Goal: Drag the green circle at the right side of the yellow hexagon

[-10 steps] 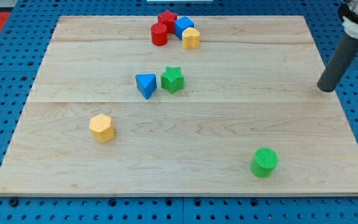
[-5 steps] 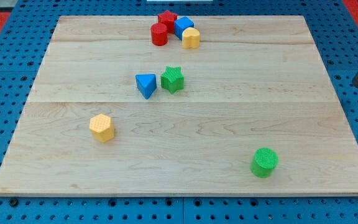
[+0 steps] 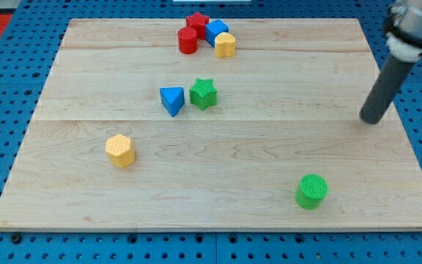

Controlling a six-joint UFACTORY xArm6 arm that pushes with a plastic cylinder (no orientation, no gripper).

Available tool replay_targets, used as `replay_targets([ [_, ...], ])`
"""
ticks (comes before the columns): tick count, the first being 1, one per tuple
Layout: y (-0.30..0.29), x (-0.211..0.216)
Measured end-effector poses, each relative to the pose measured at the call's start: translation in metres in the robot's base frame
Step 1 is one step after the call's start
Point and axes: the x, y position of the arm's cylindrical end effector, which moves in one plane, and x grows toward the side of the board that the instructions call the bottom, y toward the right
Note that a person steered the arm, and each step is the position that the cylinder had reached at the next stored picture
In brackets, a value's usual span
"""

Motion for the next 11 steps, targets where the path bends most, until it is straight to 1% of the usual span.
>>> replay_targets([
  [1, 0.008, 0.048],
  [2, -0.014, 0.084],
  [3, -0.071, 0.103],
  [4, -0.046, 0.115],
  [6, -0.207, 0.101],
  [7, -0.146, 0.102],
  [8, -0.165, 0.119],
  [9, -0.196, 0.152],
  [10, -0.263, 0.109],
  [11, -0.321, 0.079],
])
